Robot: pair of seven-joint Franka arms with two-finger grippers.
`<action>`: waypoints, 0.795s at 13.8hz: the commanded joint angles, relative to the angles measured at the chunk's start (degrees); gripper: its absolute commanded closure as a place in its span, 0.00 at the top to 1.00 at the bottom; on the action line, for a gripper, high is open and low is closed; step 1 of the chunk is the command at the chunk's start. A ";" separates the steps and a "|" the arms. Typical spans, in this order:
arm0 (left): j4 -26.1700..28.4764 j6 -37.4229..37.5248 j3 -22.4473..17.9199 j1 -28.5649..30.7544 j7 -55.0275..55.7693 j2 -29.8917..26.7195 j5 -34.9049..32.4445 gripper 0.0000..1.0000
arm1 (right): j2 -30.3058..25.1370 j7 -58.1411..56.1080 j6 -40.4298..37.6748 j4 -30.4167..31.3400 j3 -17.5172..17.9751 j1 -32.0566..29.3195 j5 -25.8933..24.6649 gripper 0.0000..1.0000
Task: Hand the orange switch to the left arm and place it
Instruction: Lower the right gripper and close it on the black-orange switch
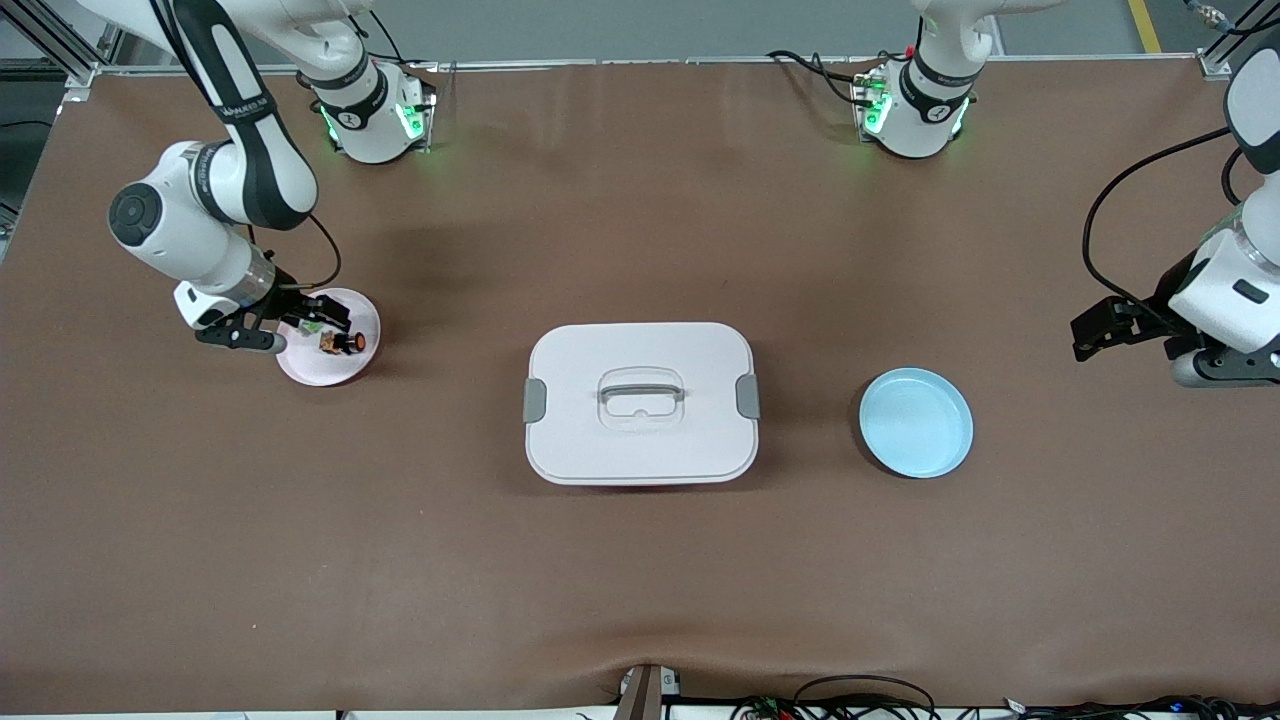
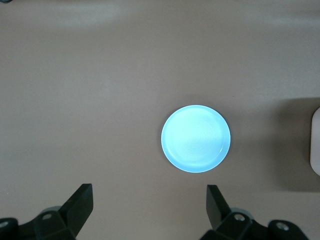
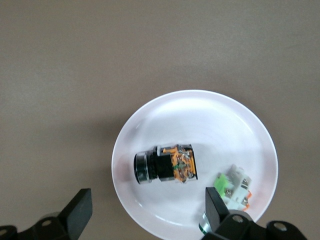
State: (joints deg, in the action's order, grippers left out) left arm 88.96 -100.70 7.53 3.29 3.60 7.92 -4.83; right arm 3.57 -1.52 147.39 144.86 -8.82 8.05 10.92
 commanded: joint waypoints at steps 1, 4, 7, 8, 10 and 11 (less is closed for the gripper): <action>-0.54 0.33 0.38 -0.21 0.18 -0.37 0.61 1.00 | 4.94 -2.07 6.92 -0.11 -0.15 1.44 1.29 1.00; -0.45 0.24 0.38 -0.39 0.10 -0.01 0.43 1.00 | 6.79 -5.57 8.62 -0.19 -0.24 1.53 1.29 1.00; -0.28 0.33 0.38 -0.39 -0.08 -0.28 0.52 1.00 | 8.64 -6.91 10.28 -0.19 -0.15 1.09 1.29 1.00; -0.28 0.41 0.38 -0.39 -0.17 -0.28 0.52 1.00 | 9.16 -6.91 10.37 -0.19 -0.15 1.09 1.29 1.00; -0.37 0.33 0.38 -0.48 -0.08 0.07 0.43 1.00 | 9.96 -6.91 10.37 -0.19 -0.15 1.09 1.29 1.00; -0.19 0.33 0.38 -0.48 -0.17 0.16 0.43 1.00 | 10.14 -6.91 10.37 -0.11 -0.15 1.09 1.29 1.00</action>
State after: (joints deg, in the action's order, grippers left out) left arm 88.92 -100.68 7.69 2.79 3.59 7.95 -4.83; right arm 12.80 -7.08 157.20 145.03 -9.01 9.32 11.02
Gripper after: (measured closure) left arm 0.000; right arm 0.000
